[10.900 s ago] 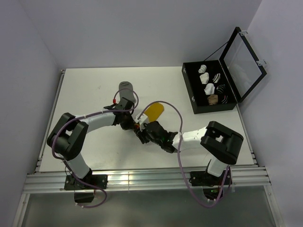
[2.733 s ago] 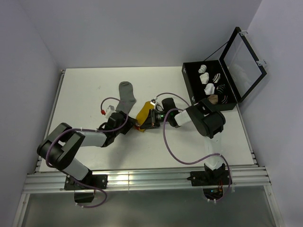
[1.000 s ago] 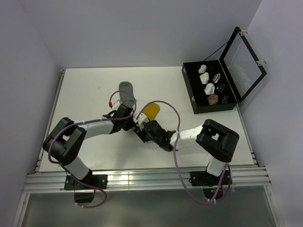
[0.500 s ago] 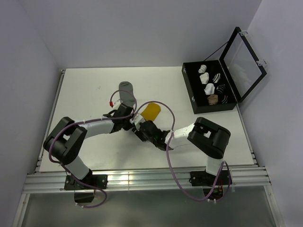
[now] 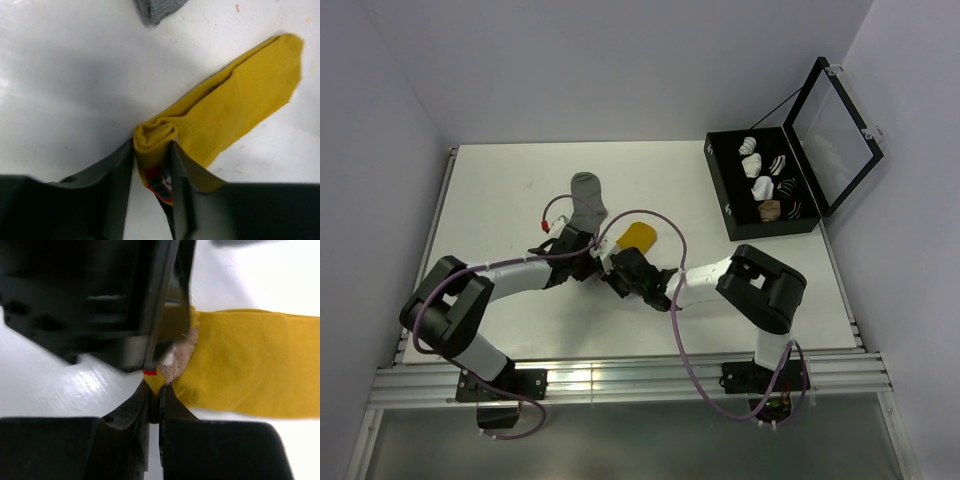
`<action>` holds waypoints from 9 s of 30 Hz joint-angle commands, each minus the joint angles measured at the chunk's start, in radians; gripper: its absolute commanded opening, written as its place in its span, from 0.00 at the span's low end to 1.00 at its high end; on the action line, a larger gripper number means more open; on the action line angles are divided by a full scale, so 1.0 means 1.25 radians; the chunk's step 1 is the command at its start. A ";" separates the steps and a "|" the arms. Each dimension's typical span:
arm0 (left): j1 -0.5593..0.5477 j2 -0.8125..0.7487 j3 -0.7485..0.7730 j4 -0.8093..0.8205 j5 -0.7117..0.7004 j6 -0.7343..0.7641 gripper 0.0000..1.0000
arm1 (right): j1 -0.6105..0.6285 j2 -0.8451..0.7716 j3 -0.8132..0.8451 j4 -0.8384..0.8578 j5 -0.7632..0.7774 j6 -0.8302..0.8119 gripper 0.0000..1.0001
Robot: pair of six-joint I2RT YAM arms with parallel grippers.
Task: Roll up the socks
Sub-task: Roll the sock at the center of the board.
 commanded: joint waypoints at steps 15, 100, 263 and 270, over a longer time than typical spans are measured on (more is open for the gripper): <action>0.009 -0.206 -0.204 0.178 -0.041 -0.092 0.66 | -0.299 0.168 0.143 -0.077 -0.778 0.403 0.00; 0.007 -0.007 -0.059 0.063 0.028 -0.007 0.00 | -0.042 -0.073 0.063 -0.081 -0.050 -0.033 0.58; 0.068 -0.336 -0.261 0.140 0.006 -0.046 0.66 | -0.166 0.206 0.420 -0.637 -0.629 0.155 0.00; 0.065 -0.341 -0.313 0.173 0.025 -0.069 0.66 | -0.212 0.277 0.453 -0.631 -0.741 0.218 0.00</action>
